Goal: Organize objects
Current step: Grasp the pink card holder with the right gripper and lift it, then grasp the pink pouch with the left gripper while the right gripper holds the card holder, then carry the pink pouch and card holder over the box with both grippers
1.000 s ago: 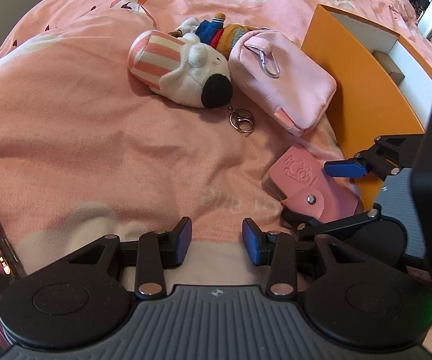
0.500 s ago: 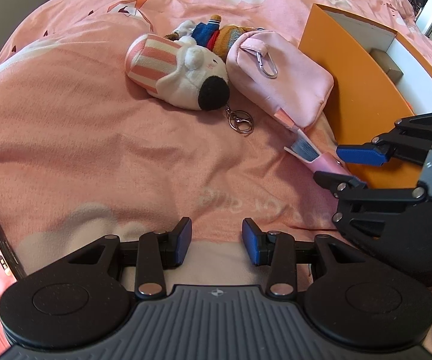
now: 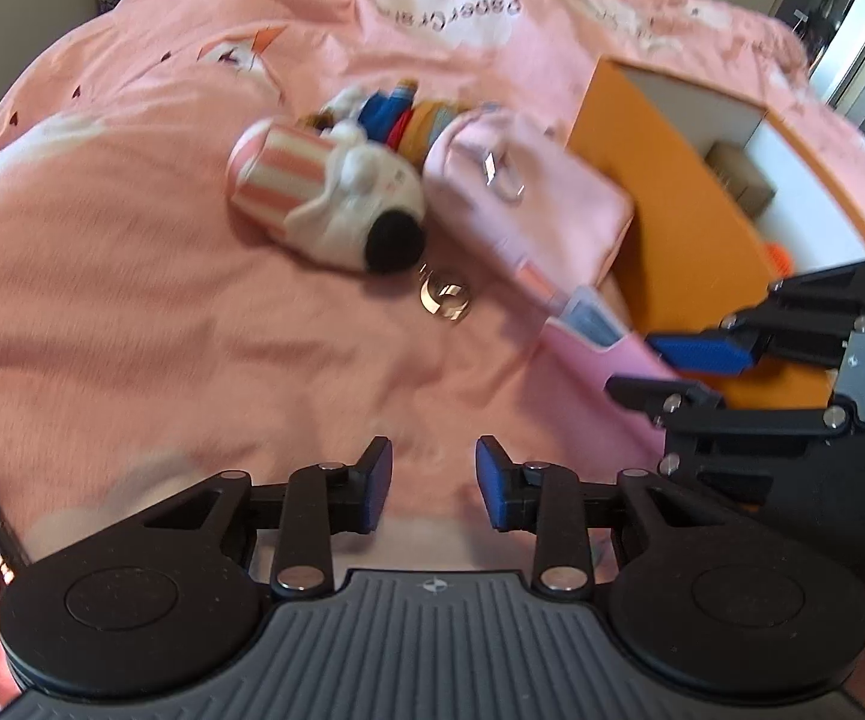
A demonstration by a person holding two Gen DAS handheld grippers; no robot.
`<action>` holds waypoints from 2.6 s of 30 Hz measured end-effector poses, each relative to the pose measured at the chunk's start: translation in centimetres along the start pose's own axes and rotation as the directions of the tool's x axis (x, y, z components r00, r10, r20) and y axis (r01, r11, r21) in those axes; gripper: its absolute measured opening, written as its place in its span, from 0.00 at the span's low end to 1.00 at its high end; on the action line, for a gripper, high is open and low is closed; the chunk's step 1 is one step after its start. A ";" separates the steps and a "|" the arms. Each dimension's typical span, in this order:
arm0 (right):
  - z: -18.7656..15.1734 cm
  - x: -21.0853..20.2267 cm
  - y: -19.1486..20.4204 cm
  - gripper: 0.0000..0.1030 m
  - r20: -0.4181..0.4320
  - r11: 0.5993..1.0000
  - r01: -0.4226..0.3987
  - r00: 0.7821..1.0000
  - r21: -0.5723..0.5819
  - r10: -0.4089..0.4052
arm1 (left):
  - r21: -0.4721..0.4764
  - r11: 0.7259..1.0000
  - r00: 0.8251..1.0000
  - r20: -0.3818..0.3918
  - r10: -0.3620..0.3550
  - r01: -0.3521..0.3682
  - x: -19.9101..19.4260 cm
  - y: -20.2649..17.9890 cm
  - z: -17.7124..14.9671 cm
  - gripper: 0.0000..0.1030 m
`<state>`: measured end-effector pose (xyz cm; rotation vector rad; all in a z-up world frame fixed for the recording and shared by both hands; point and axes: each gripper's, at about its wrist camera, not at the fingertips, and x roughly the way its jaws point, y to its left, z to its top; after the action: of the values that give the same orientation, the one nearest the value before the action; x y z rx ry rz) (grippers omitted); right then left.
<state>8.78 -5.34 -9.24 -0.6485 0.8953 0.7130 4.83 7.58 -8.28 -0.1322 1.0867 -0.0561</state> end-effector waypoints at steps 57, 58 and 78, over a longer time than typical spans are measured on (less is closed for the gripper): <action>4.1 -5.3 -8.4 0.22 0.307 0.967 -0.171 0.946 0.191 0.106 | -0.279 0.955 0.972 0.234 -0.037 0.103 -2.4 -1.1 6.2 0.31; 3.9 -6.2 -8.5 0.22 0.325 0.966 -0.172 0.940 0.195 0.102 | -0.268 0.958 0.968 0.250 -0.033 0.102 -3.2 -1.4 6.3 0.31; -5.0 -15.0 -19.2 0.22 0.253 0.896 0.005 0.959 0.443 -0.131 | -0.012 0.943 0.938 0.111 -0.328 0.331 -2.1 -12.6 11.2 0.30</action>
<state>14.90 -24.71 5.17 -0.1676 0.7339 0.4963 13.98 -3.73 0.43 -0.3411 0.9488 -0.3313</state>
